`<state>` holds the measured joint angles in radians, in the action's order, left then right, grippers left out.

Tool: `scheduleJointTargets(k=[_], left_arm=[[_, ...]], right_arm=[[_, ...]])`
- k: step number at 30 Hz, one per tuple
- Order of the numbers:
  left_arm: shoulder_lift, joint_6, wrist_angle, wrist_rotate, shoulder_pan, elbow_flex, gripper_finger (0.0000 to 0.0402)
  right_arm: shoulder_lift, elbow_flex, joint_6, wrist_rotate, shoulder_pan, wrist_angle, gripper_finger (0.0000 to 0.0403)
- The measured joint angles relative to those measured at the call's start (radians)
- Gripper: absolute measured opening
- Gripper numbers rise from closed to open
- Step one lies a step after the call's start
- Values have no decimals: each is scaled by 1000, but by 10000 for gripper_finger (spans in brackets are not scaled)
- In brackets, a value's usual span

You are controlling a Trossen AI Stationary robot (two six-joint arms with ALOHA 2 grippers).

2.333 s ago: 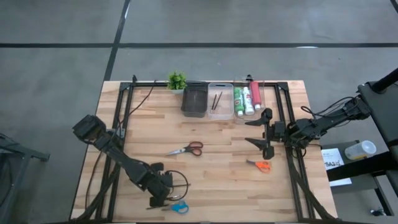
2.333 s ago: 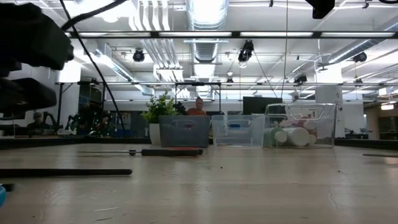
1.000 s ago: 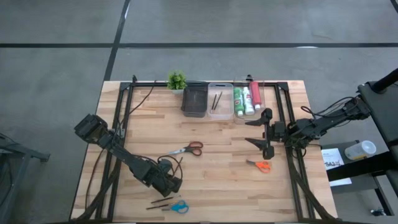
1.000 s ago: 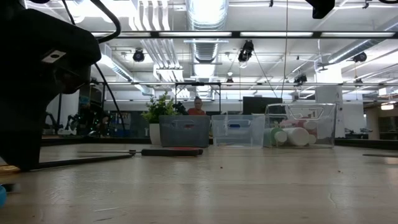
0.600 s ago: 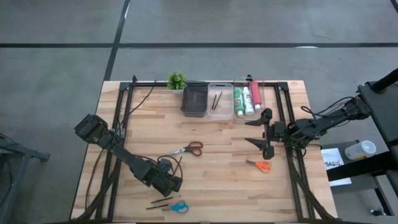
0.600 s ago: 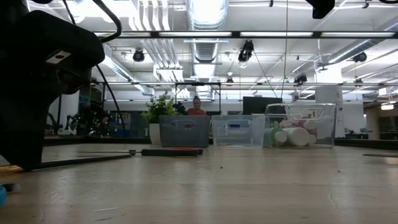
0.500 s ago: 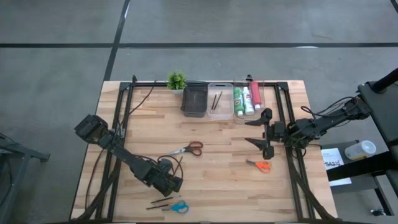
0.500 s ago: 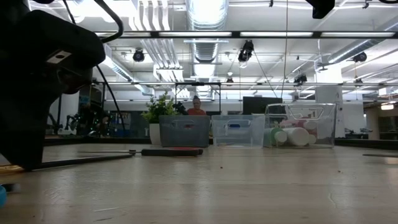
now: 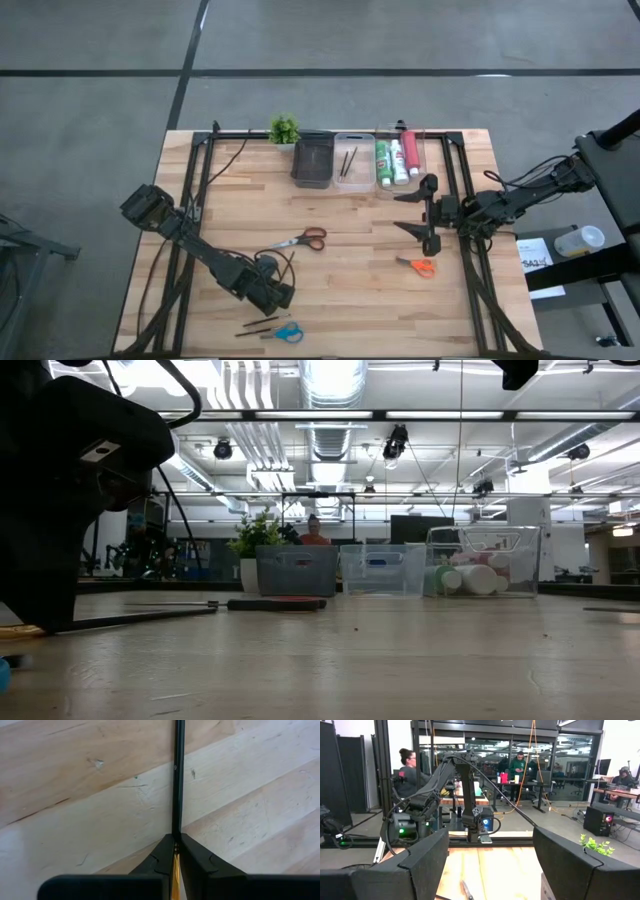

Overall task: Pick & Place Paint Supplies
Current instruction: Put the gold paint brush into the white transparent bin

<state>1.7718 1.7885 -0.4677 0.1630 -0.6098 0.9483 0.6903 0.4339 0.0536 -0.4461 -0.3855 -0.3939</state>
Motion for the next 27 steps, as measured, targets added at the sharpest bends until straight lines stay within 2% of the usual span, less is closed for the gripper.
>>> scheduleJointTargets(k=[19,24,27], left_arm=[[-47,0,-11,23,10,1,26],[-85,-3,-3,111,23,1,26],[-118,-3,-1,281,24,1,26]], right_arm=[[0,0,0,0,0,0,288],[0,0,0,0,0,0,288],[0,0,2,0,0,0,288]])
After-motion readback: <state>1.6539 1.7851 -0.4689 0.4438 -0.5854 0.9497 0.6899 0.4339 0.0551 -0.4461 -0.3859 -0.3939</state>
